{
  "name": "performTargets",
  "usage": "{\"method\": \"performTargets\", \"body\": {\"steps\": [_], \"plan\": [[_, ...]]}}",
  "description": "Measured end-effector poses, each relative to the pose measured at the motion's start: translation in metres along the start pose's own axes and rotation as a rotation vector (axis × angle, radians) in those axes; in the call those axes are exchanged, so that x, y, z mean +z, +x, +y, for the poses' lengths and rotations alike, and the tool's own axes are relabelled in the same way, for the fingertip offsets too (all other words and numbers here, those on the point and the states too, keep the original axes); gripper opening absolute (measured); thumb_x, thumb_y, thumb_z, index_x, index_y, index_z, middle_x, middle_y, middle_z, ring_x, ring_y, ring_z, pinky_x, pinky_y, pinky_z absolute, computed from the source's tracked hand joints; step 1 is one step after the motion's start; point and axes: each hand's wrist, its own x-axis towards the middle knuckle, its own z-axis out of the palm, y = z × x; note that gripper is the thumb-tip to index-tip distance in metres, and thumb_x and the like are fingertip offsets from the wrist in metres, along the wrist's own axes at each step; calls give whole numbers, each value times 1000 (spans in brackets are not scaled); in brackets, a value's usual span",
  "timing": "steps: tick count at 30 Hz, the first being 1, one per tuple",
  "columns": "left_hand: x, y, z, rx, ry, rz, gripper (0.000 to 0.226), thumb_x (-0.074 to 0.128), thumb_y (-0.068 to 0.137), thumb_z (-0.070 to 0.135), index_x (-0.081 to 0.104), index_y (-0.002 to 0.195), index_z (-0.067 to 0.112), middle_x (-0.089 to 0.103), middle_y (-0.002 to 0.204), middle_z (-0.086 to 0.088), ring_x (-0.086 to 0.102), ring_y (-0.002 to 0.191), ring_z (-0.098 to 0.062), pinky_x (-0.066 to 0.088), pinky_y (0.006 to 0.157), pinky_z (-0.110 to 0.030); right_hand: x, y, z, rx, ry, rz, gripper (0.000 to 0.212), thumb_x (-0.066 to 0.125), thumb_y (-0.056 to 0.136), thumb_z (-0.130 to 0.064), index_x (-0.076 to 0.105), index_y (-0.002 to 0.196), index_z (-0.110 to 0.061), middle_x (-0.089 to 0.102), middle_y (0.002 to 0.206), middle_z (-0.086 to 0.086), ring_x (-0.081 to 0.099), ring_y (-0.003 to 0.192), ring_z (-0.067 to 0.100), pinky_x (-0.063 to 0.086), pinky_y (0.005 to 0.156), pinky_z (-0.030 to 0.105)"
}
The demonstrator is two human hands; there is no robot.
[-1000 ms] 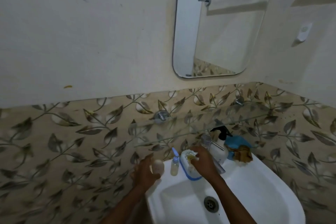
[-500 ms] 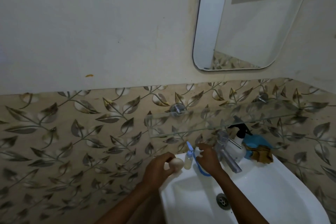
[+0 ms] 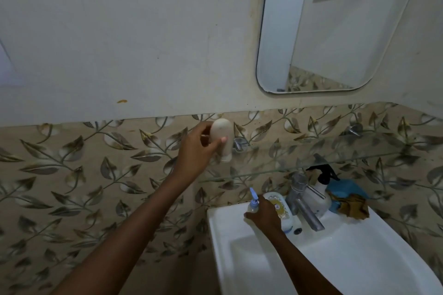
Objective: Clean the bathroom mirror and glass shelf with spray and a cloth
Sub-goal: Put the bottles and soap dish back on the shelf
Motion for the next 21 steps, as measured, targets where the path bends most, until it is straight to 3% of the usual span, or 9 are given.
{"method": "performTargets", "body": {"steps": [4, 8, 11, 13, 18, 20, 21], "plan": [[3, 10, -22, -47, 37, 51, 30, 68, 82, 20, 60, 109, 11, 64, 98, 0, 62, 83, -14, 46, 59, -6, 9, -1, 0, 69, -19, 19, 47, 73, 74, -26, 56, 114, -10, 63, 115, 10, 59, 108, 29, 45, 83, 33], [4, 10, -27, -50, 48, 59, 31, 68, 83, 19, 59, 112, 11, 61, 96, 4, 57, 80, 1, 45, 61, -3, 13, 0, 2, 101, 45, 78, 35, 68, 79, -21, 58, 110, -8, 65, 112, 13, 60, 106, 29, 47, 85, 36], [7, 9, -29, -34, 53, 26, 30, 68, 82, 15, 59, 111, 10, 61, 98, 3, 59, 82, -7, 46, 64, -4, 4, -7, -2, 54, 96, 129, 29, 68, 79, -16, 61, 106, -4, 67, 104, 14, 62, 101, 30, 47, 79, 34], [8, 9, -30, -34, 59, 24, 29, 68, 82, 15, 60, 109, 9, 62, 98, 2, 59, 83, -9, 46, 63, -4, -11, -18, -7, 24, 169, 166, 29, 71, 78, -13, 63, 104, -3, 65, 94, 11, 62, 94, 30, 43, 74, 31], [10, 8, -31, -57, 54, 55, 29, 69, 81, 13, 61, 107, 6, 60, 95, 5, 54, 77, 5, 43, 60, -1, -75, -52, -32, -83, 163, 225, 19, 75, 72, -13, 65, 85, -6, 58, 69, -1, 55, 67, 14, 39, 61, 24], [12, 7, -33, -76, 48, 61, 31, 70, 80, 13, 61, 109, 6, 62, 96, 3, 57, 76, -2, 43, 59, -2, -104, -67, -48, -149, 147, 235, 16, 74, 71, -9, 58, 72, -8, 51, 57, -4, 48, 56, 5, 36, 54, 19], [13, 7, -34, -88, 46, 62, 33, 71, 80, 13, 61, 110, 6, 63, 98, 1, 57, 77, -5, 44, 59, -4, -117, -73, -58, -174, 138, 240, 18, 73, 72, -9, 56, 68, -6, 49, 54, -2, 46, 53, 7, 36, 54, 24]]}}
